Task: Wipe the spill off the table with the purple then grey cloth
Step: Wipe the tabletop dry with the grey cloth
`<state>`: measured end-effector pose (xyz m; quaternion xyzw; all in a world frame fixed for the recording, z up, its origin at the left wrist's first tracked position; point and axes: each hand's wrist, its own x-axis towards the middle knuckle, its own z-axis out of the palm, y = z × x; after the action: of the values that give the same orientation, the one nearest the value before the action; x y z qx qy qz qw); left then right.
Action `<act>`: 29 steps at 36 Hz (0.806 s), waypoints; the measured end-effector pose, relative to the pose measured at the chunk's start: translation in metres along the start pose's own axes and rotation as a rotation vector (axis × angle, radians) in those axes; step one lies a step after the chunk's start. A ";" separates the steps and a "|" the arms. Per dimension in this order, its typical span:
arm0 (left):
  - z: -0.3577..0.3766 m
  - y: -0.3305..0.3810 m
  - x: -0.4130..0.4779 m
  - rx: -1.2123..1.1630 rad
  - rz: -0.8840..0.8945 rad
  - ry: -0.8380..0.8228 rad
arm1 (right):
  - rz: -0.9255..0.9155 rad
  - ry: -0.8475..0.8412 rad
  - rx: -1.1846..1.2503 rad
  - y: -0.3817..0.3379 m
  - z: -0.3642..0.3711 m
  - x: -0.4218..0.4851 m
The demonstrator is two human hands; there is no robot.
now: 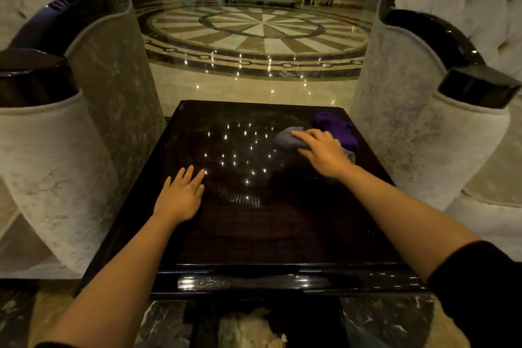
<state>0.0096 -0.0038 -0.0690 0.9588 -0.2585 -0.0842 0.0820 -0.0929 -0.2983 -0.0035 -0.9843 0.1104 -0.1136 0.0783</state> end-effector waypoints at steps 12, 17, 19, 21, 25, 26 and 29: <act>0.001 0.000 0.001 -0.001 0.001 0.002 | 0.288 -0.258 0.056 0.043 0.042 0.001; 0.001 0.000 0.001 0.000 -0.006 -0.011 | 0.295 -0.206 0.032 0.034 0.044 -0.009; 0.000 0.000 0.001 0.004 -0.002 -0.011 | 0.272 -0.188 0.017 0.028 0.046 -0.014; 0.000 0.000 0.001 0.007 -0.002 -0.012 | 0.240 -0.183 0.014 0.023 0.047 -0.020; 0.000 0.001 0.001 0.008 -0.011 -0.017 | 0.143 -0.183 0.004 0.009 0.049 -0.035; 0.000 0.001 0.001 0.010 -0.011 -0.017 | 0.114 -0.188 0.011 0.005 0.049 -0.039; 0.000 0.000 0.001 0.009 -0.009 -0.014 | 0.024 -0.190 0.047 -0.011 0.050 -0.055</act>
<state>0.0105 -0.0046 -0.0693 0.9597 -0.2553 -0.0900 0.0755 -0.1310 -0.2684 -0.0609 -0.9871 0.1113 -0.0212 0.1129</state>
